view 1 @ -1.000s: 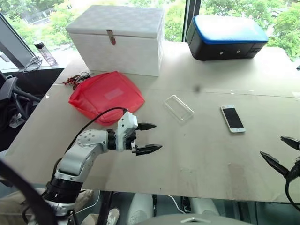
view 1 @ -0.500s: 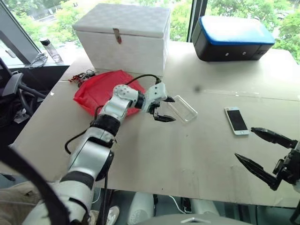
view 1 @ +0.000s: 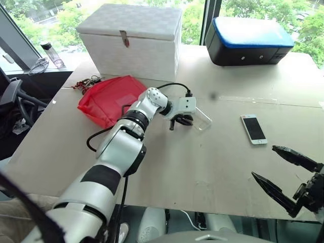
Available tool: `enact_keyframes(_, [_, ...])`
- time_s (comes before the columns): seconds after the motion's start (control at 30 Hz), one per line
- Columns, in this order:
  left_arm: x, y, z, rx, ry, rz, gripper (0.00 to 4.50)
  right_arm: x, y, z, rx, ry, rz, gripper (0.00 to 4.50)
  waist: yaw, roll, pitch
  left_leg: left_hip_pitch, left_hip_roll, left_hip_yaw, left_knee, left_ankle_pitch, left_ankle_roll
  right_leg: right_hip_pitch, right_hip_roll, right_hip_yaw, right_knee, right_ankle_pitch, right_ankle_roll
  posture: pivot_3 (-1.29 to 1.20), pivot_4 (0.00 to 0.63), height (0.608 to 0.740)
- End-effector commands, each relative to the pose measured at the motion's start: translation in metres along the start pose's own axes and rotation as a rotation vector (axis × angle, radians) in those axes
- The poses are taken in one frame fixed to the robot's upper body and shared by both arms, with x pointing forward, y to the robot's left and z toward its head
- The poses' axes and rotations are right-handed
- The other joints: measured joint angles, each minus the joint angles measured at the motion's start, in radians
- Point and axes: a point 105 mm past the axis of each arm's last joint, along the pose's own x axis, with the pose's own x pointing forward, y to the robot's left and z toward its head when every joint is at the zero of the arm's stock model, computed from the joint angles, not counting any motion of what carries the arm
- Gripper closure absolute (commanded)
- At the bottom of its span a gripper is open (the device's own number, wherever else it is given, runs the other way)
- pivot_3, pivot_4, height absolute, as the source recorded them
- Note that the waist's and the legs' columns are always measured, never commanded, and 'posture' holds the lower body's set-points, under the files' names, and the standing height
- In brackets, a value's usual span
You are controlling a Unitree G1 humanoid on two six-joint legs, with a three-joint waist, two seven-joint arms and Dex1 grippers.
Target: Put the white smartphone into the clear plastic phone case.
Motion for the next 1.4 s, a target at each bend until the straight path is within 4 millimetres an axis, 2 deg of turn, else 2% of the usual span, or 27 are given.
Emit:
enact_keyframes(0.03, [-0.003, -0.004, 0.006, -0.044, -0.069, -0.052, 4.46, 0.002, 0.006, 0.010, -0.040, -0.052, 0.006, 0.00, 0.000, 0.000, 0.000, 0.000, 0.000, 0.000, 0.000, 0.000, 0.000, 0.000, 0.000, 0.000, 0.000, 0.000, 0.000, 0.00, 0.150, 0.740])
enact_keyframes(0.1, [-0.003, -0.002, 0.009, -0.098, -0.083, -0.048, 4.46, 0.004, 0.007, 0.009, -0.041, -0.057, 0.004, 0.00, 0.001, 0.000, 0.000, 0.000, 0.000, 0.000, 0.000, 0.000, 0.000, 0.000, 0.000, -0.001, 0.000, 0.000, -0.001, 0.00, 0.150, 0.740])
enact_keyframes(0.2, [-0.007, -0.012, 0.001, -0.123, 0.029, -0.150, 4.46, 0.006, 0.008, 0.008, -0.046, -0.058, 0.000, 0.00, 0.001, 0.000, 0.000, -0.001, 0.000, -0.001, 0.000, 0.000, 0.000, 0.000, 0.000, -0.001, 0.000, 0.000, -0.001, 0.00, 0.150, 0.740])
enact_keyframes(0.27, [-0.010, -0.022, 0.014, -0.196, -0.041, -0.251, 4.46, 0.007, 0.007, 0.002, -0.064, -0.021, -0.009, 0.00, -0.003, 0.001, 0.000, -0.001, 0.000, -0.001, 0.000, 0.000, 0.000, 0.000, 0.000, -0.001, 0.000, 0.000, -0.001, 0.00, 0.150, 0.740])
enact_keyframes(0.37, [-0.011, -0.039, 0.025, -0.237, -0.097, -0.299, 4.46, 0.010, 0.004, -0.005, -0.095, 0.042, -0.015, 0.00, -0.008, 0.001, 0.000, 0.000, 0.001, -0.001, 0.000, 0.000, 0.000, 0.000, 0.000, 0.000, 0.000, 0.000, -0.001, 0.00, 0.150, 0.740])
enact_keyframes(0.43, [-0.004, -0.060, 0.030, -0.250, -0.119, -0.323, 4.46, 0.014, -0.001, -0.007, -0.064, 0.034, -0.004, 0.00, -0.015, 0.001, 0.000, 0.000, 0.004, -0.001, 0.000, 0.000, 0.000, 0.000, 0.000, 0.003, 0.001, 0.000, -0.001, 0.00, 0.150, 0.740])
enact_keyframes(0.5, [0.009, -0.073, 0.033, -0.264, -0.114, -0.297, 4.46, 0.018, -0.009, -0.010, -0.048, 0.045, -0.010, 0.00, -0.018, 0.001, -0.001, 0.000, 0.004, -0.001, 0.000, 0.000, -0.001, 0.000, 0.000, 0.004, 0.001, 0.000, -0.001, 0.00, 0.150, 0.740])
enact_keyframes(0.57, [0.019, -0.076, 0.038, -0.284, -0.112, -0.261, 4.46, 0.020, -0.015, -0.014, -0.040, 0.068, -0.019, 0.00, -0.005, 0.001, -0.001, 0.000, 0.004, -0.002, 0.001, 0.000, -0.001, 0.000, -0.001, 0.003, 0.001, 0.000, -0.001, 0.00, 0.150, 0.740])
enact_keyframes(0.73, [0.041, -0.076, 0.067, -0.280, -0.176, -0.208, 4.46, 0.019, -0.030, -0.025, 0.005, 0.118, -0.084, 0.00, 0.007, 0.002, -0.001, -0.001, 0.000, -0.003, 0.002, 0.000, 0.000, 0.001, -0.001, 0.002, 0.001, 0.000, -0.001, 0.00, 0.150, 0.740])
enact_keyframes(0.8, [0.045, -0.075, 0.078, -0.272, -0.206, -0.209, 3.91, 0.018, -0.033, -0.029, 0.017, 0.129, -0.103, 0.00, 0.004, 0.002, -0.001, -0.001, -0.002, -0.004, 0.002, 0.000, 0.000, 0.001, -0.001, 0.003, 0.001, 0.000, -0.001, 0.00, 0.150, 0.740])
enact_keyframes(0.83, [0.046, -0.075, 0.081, -0.257, -0.215, -0.214, 3.33, 0.017, -0.034, -0.031, 0.021, 0.134, -0.109, 0.00, 0.003, 0.002, -0.001, -0.001, -0.002, -0.004, 0.002, 0.000, 0.000, 0.001, -0.001, 0.003, 0.001, 0.000, -0.001, 0.00, 0.150, 0.740])
enact_keyframes(0.87, [0.046, -0.075, 0.084, -0.250, -0.223, -0.215, 3.33, 0.017, -0.035, -0.032, 0.027, 0.143, -0.116, 0.00, 0.001, 0.002, -0.001, -0.001, -0.002, -0.004, 0.002, 0.000, 0.000, 0.001, -0.001, 0.003, 0.001, 0.000, -0.001, 0.00, 0.150, 0.740])
enact_keyframes(0.9, [0.045, -0.073, 0.087, -0.252, -0.234, -0.200, 2.77, 0.016, -0.037, -0.034, 0.038, 0.152, -0.126, 0.00, 0.000, 0.002, -0.001, -0.001, -0.002, -0.004, 0.002, 0.000, 0.000, 0.001, 0.000, 0.003, 0.001, 0.000, -0.001, 0.00, 0.150, 0.740])
enact_keyframes(0.97, [0.032, -0.067, 0.089, -0.256, -0.280, -0.169, 2.05, 0.014, -0.057, -0.043, 0.051, 0.201, -0.227, 0.00, -0.002, 0.002, -0.001, 0.000, -0.003, -0.008, 0.002, 0.000, 0.000, 0.001, 0.001, 0.004, 0.001, 0.000, -0.001, 0.00, 0.150, 0.740])
enact_keyframes(1.03, [0.016, -0.065, 0.088, -0.255, -0.317, -0.152, 1.66, 0.015, -0.070, -0.046, 0.051, 0.221, -0.283, 0.00, -0.006, 0.003, -0.001, 0.000, -0.004, -0.013, 0.001, 0.000, 0.000, 0.001, 0.002, 0.005, 0.001, 0.000, -0.001, 0.00, 0.150, 0.740])
enact_keyframes(1.1, [0.001, -0.069, 0.084, -0.261, -0.344, -0.146, 0.81, 0.022, -0.076, -0.048, 0.052, 0.231, -0.289, 0.00, -0.010, 0.004, -0.002, 0.001, -0.004, -0.012, 0.001, 0.000, 0.000, 0.001, 0.001, 0.006, 0.002, 0.000, -0.001, 0.00, 0.150, 0.740])
enact_keyframes(1.17, [-0.017, -0.072, 0.080, -0.277, -0.392, -0.095, 0.81, 0.036, -0.084, -0.045, 0.012, 0.233, -0.315, 0.00, -0.025, 0.006, -0.003, 0.001, -0.004, -0.012, 0.001, 0.000, 0.000, 0.001, 0.001, 0.006, 0.002, 0.000, -0.001, 0.00, 0.150, 0.740])
enact_keyframes(1.3, [-0.057, -0.061, 0.081, -0.218, -0.671, 0.219, 0.81, 0.075, -0.088, -0.033, 0.050, 0.182, -0.301, 0.00, -0.024, 0.008, -0.003, 0.003, -0.004, -0.015, 0.001, 0.000, -0.001, 0.001, 0.001, 0.012, 0.003, 0.001, -0.001, 0.00, 0.150, 0.740])
enact_keyframes(1.37, [-0.064, -0.056, 0.057, -0.283, -0.607, 0.304, 0.81, 0.093, -0.095, -0.037, 0.077, 0.194, -0.342, 0.00, -0.012, 0.006, -0.003, 0.002, -0.005, -0.017, 0.001, 0.000, -0.001, 0.001, 0.001, 0.010, 0.003, 0.001, -0.001, 0.00, 0.150, 0.740])
enact_keyframes(1.4, [-0.069, -0.063, 0.052, -0.293, -0.620, 0.282, 0.81, 0.101, -0.099, -0.044, 0.098, 0.223, -0.372, 0.00, -0.011, 0.006, -0.003, 0.002, -0.005, -0.017, 0.001, 0.000, -0.001, 0.001, 0.001, 0.009, 0.003, 0.001, -0.001, 0.00, 0.150, 0.740])
